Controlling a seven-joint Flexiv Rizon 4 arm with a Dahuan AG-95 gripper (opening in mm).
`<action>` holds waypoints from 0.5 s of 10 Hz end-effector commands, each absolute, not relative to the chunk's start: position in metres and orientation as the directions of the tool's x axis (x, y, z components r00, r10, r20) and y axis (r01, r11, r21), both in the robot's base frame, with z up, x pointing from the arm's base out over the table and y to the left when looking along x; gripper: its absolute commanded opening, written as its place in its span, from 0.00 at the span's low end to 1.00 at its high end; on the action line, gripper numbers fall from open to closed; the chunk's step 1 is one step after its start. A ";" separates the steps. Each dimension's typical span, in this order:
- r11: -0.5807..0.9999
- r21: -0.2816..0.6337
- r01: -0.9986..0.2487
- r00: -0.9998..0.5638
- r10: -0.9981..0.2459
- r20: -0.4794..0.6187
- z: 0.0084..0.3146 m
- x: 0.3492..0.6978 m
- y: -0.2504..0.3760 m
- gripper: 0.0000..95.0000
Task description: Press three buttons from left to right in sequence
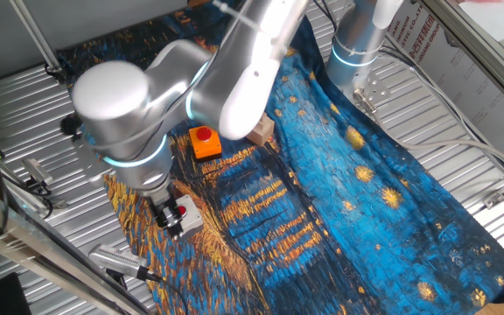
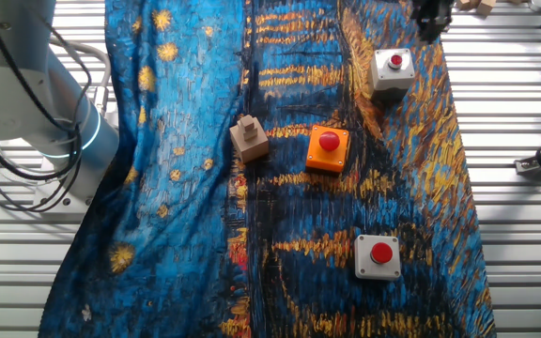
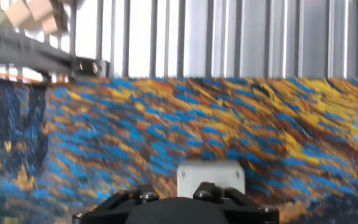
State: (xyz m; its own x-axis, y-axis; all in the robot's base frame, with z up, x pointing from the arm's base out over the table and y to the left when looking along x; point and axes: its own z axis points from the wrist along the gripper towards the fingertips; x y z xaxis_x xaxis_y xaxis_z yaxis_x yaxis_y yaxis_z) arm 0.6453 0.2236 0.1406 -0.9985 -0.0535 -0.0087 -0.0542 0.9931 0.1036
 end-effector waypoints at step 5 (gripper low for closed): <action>0.993 0.108 -0.046 -0.999 -0.045 -0.011 0.137 0.628 0.219 1.00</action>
State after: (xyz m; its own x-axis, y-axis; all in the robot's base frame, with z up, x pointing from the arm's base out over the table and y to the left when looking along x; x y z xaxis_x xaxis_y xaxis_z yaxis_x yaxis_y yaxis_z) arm 0.6274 0.2199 0.1370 -0.9991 -0.0406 -0.0135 -0.0419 0.9928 0.1120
